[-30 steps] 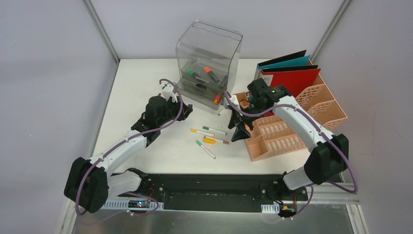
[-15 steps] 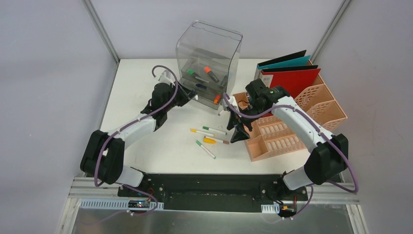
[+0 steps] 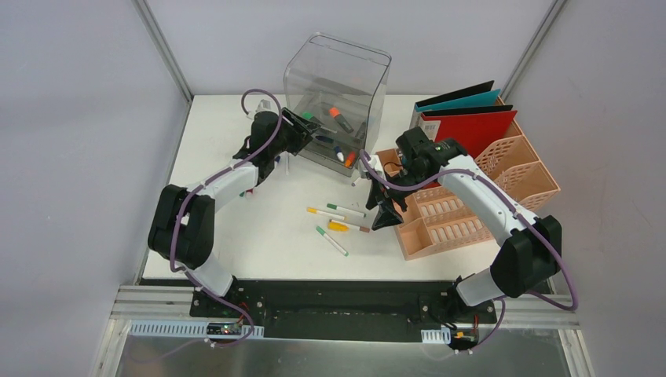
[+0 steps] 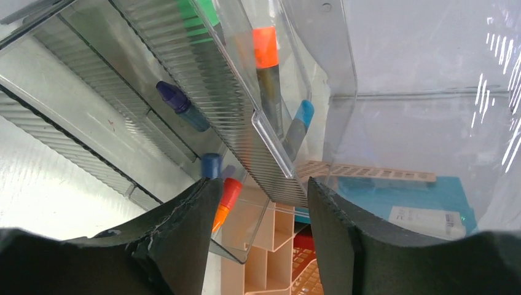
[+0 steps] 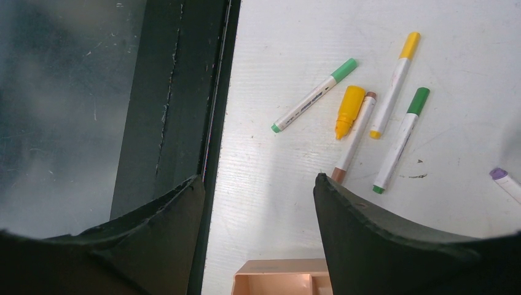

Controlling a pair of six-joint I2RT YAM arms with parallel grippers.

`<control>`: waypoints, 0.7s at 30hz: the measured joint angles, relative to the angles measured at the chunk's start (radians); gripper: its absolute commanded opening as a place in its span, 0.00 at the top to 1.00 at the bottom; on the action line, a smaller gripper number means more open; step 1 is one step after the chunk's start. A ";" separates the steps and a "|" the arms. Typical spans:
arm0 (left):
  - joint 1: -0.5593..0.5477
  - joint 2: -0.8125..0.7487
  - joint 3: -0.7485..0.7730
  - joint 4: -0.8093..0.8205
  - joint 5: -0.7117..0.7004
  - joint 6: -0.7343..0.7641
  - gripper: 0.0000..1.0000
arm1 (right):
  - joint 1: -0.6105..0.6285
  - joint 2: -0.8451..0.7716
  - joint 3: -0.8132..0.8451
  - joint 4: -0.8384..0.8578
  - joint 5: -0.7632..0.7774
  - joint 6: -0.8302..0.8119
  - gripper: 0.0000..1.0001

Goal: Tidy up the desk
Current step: Place the stationery in the drawer.

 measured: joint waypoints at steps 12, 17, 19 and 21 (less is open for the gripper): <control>0.015 -0.231 -0.209 0.100 0.100 0.158 0.28 | 0.010 0.010 -0.002 0.020 0.010 0.008 0.32; 0.020 -0.402 -0.338 0.155 0.229 0.290 0.28 | 0.056 0.010 -0.051 0.118 0.051 0.054 0.31; 0.020 -0.465 -0.356 0.109 0.276 0.328 0.28 | 0.081 0.010 -0.082 0.165 0.074 0.080 0.31; 0.020 -0.525 -0.356 0.042 0.308 0.363 0.26 | 0.101 0.010 -0.111 0.212 0.093 0.103 0.31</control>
